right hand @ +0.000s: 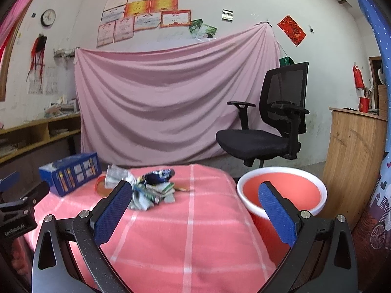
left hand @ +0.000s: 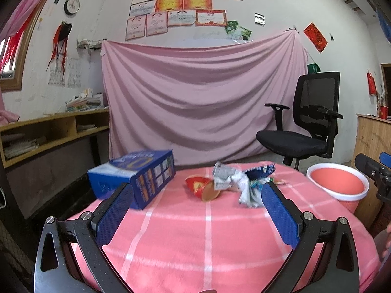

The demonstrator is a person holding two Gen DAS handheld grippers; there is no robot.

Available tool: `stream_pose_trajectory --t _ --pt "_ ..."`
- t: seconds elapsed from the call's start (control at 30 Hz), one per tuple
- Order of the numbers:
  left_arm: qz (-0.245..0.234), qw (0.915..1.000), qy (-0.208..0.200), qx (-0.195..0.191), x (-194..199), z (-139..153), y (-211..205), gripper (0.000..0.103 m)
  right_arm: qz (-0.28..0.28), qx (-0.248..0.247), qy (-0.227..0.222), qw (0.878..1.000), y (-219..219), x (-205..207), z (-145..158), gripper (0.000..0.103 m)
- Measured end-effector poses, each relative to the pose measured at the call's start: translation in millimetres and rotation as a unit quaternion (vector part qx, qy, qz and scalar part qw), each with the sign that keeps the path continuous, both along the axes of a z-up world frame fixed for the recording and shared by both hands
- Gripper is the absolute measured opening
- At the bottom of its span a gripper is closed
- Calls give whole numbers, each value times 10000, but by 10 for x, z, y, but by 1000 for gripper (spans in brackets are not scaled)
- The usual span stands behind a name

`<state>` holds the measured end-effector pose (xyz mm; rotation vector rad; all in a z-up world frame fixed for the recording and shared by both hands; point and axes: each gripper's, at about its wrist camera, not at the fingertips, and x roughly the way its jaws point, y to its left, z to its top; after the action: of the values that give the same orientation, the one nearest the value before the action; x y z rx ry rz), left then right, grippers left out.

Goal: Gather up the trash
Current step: 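Move both tools toward the pile of trash on the table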

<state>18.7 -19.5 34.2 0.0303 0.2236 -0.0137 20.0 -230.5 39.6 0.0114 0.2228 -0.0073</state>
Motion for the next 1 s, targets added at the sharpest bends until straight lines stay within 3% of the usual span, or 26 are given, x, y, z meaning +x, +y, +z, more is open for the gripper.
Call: stream_pose_trajectory --t 0.4,0.73,0.93,1.0 --pt "19 9997 -240 31 500 190 -178 102 67 -156 -658 9977 -239 356 367 103" --pt "51 9998 96 137 962 26 -121 102 448 -463 -591 9962 -98 857 221 103" --pt "132 9981 592 91 1312 -96 -20 102 806 -408 -164 9958 -7 1264 106 103" --pt "120 9970 760 41 1410 -131 17 97 926 -406 -36 9949 29 1373 82 103"
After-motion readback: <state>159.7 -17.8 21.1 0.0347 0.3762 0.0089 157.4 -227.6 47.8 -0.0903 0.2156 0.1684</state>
